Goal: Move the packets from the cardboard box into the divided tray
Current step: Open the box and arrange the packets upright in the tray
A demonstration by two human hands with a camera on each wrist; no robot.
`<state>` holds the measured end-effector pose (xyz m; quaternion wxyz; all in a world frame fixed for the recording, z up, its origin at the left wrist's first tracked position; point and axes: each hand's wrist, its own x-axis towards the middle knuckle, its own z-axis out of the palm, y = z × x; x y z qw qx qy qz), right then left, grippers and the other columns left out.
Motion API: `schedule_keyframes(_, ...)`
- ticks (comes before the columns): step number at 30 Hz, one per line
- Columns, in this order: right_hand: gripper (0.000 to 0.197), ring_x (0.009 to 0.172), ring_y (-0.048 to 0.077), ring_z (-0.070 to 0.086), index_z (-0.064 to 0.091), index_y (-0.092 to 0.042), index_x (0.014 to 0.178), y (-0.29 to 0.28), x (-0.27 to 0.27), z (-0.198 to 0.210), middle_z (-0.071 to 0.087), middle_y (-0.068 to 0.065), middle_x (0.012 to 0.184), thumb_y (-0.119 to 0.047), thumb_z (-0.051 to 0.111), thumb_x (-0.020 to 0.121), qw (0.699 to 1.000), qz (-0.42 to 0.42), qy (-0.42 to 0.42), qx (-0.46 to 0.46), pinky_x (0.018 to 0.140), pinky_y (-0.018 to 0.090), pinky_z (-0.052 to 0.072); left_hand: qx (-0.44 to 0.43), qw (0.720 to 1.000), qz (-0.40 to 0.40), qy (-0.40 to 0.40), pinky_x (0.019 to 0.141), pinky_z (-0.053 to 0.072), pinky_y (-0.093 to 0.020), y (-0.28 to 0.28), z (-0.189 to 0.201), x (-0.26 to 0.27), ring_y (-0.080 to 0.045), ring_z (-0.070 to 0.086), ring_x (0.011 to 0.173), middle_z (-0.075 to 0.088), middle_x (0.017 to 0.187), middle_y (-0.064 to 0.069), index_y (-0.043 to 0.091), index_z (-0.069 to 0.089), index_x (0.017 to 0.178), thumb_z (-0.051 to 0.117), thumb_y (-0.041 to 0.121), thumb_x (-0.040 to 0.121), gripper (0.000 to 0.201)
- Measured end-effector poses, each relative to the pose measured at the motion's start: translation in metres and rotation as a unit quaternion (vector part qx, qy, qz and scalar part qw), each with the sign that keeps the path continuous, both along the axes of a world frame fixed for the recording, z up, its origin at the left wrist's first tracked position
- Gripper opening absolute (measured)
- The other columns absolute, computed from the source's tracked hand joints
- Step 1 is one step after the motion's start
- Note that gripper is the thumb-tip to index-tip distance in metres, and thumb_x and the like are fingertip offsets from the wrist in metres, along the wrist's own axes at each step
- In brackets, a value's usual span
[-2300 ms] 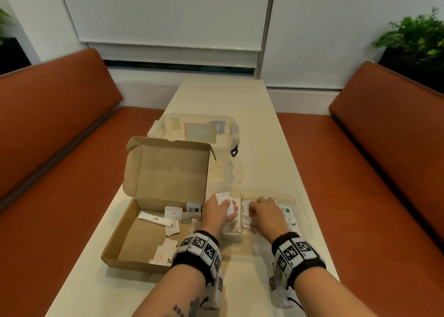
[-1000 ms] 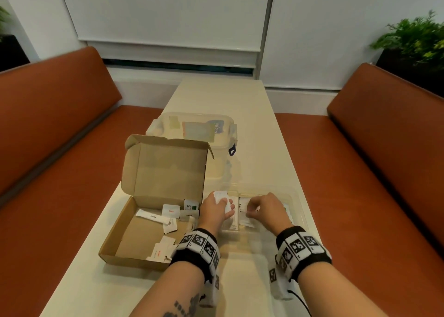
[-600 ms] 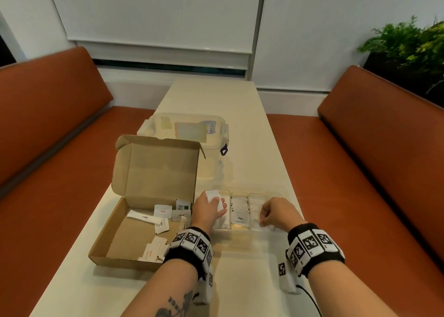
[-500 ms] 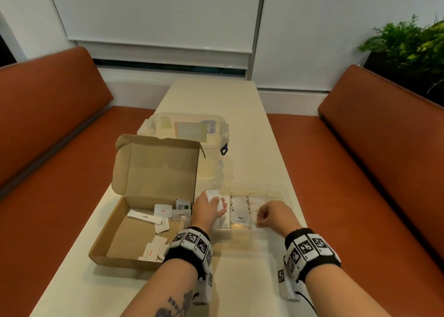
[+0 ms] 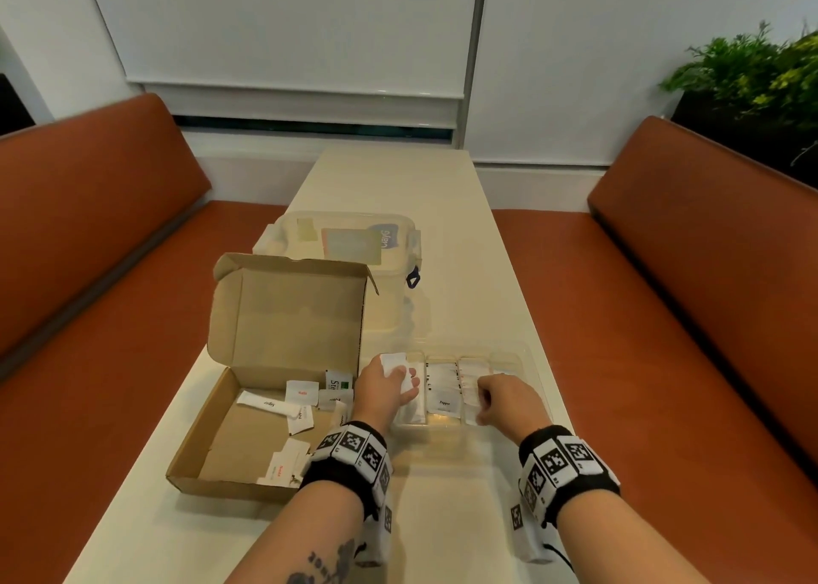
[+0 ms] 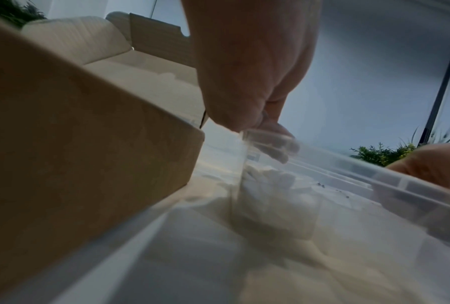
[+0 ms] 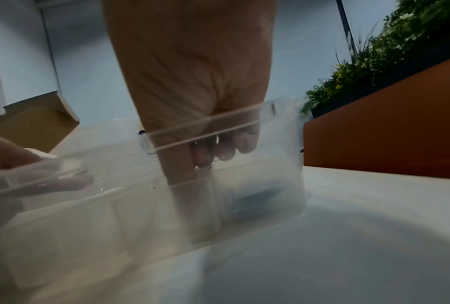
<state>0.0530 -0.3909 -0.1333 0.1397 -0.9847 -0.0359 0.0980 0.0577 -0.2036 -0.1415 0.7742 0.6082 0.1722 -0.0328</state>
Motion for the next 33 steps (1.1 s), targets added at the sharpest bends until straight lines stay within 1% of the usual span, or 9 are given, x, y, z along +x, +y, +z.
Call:
schedule_keyframes(3,0.039,0.060,0.013,0.041,0.034,-0.022,0.058,0.000,0.000,0.000,0.042,-0.007,0.062,-0.008,0.068,0.071,1.000,-0.010,0.000,0.013,0.051,0.020,0.029,0.002,1.000,-0.003,-0.004,0.064,0.059,-0.025,0.002,0.000,-0.002,-0.020,0.067,0.076,0.066,0.092,-0.014,0.008,0.058,0.095,0.052,-0.002,0.092,0.012)
schedule_keyframes(6,0.033,0.062,0.012,0.044,0.040,-0.022,0.063,0.002,-0.001,0.004,0.048,-0.007,0.067,-0.014,0.070,0.074,0.998,-0.017,-0.022,0.048,0.053,0.020,0.033,0.025,0.999,-0.037,-0.004,0.068,0.060,-0.028,0.003,0.001,-0.003,-0.022,0.069,0.089,0.066,0.106,-0.012,0.009,0.061,0.104,0.066,0.004,0.085,0.020)
schedule_keyframes(11,0.009,0.068,0.004,0.054,0.062,-0.022,0.079,0.025,-0.002,0.020,0.061,-0.012,0.073,-0.026,0.069,0.082,0.956,-0.030,-0.098,0.275,0.060,0.015,0.040,-0.004,0.998,-0.060,0.008,0.069,0.060,-0.030,0.000,0.005,-0.003,-0.013,0.072,0.072,0.066,0.106,-0.010,0.009,0.063,0.105,0.078,0.007,0.075,0.034)
schedule_keyframes(15,0.012,0.063,0.006,0.053,0.067,-0.017,0.086,0.039,-0.004,0.027,0.061,-0.004,0.071,-0.021,0.075,0.079,0.914,-0.035,-0.034,0.403,0.056,0.014,0.043,-0.044,0.997,-0.070,0.002,0.065,0.058,-0.027,-0.001,0.006,-0.004,-0.019,0.072,0.085,0.066,0.109,-0.014,0.010,0.063,0.102,0.077,0.013,0.078,0.027)
schedule_keyframes(20,0.010,0.061,0.009,0.056,0.066,-0.011,0.076,0.037,-0.005,0.024,0.061,0.000,0.066,-0.005,0.074,0.077,0.897,-0.065,-0.001,0.437,0.052,0.012,0.045,-0.099,0.990,-0.087,0.050,0.063,0.059,-0.031,-0.001,0.009,-0.005,-0.027,0.072,0.086,0.064,0.107,-0.018,0.007,0.060,0.107,0.061,0.034,0.091,0.032)
schedule_keyframes(25,0.011,0.061,0.010,0.053,0.065,-0.012,0.076,0.028,-0.003,0.022,0.057,-0.002,0.064,-0.004,0.071,0.080,0.900,-0.097,-0.017,0.425,0.051,0.012,0.044,-0.071,0.991,-0.095,0.054,0.064,0.060,-0.033,-0.002,0.010,-0.005,-0.029,0.069,0.088,0.063,0.112,-0.017,0.010,0.061,0.107,0.059,0.012,0.092,0.015)
schedule_keyframes(27,0.007,0.065,0.012,0.052,0.067,-0.012,0.085,0.024,-0.002,0.024,0.056,-0.003,0.067,-0.009,0.072,0.081,0.907,-0.085,-0.006,0.412,0.056,0.016,0.043,-0.049,0.993,-0.099,0.034,0.060,0.059,-0.029,-0.005,0.012,-0.007,-0.027,0.068,0.092,0.063,0.110,-0.014,0.011,0.060,0.108,0.059,0.005,0.091,0.018)
schedule_keyframes(29,0.016,0.065,0.009,0.053,0.070,-0.013,0.094,0.020,-0.001,0.027,0.056,-0.004,0.069,-0.012,0.075,0.079,0.922,-0.061,0.018,0.383,0.060,0.017,0.043,-0.030,0.993,-0.112,0.017,0.058,0.058,-0.026,-0.010,0.013,-0.009,-0.028,0.067,0.094,0.064,0.109,-0.014,0.012,0.058,0.110,0.058,0.003,0.091,0.020)
schedule_keyframes(33,0.009,0.060,0.004,0.055,0.072,-0.013,0.080,0.010,0.000,0.031,0.061,-0.006,0.062,-0.011,0.078,0.074,0.940,-0.062,0.005,0.335,0.060,0.013,0.043,-0.016,0.994,-0.108,0.015,0.063,0.060,-0.029,-0.018,0.012,-0.009,-0.030,0.066,0.095,0.061,0.116,-0.019,0.004,0.054,0.121,0.055,0.005,0.093,0.027)
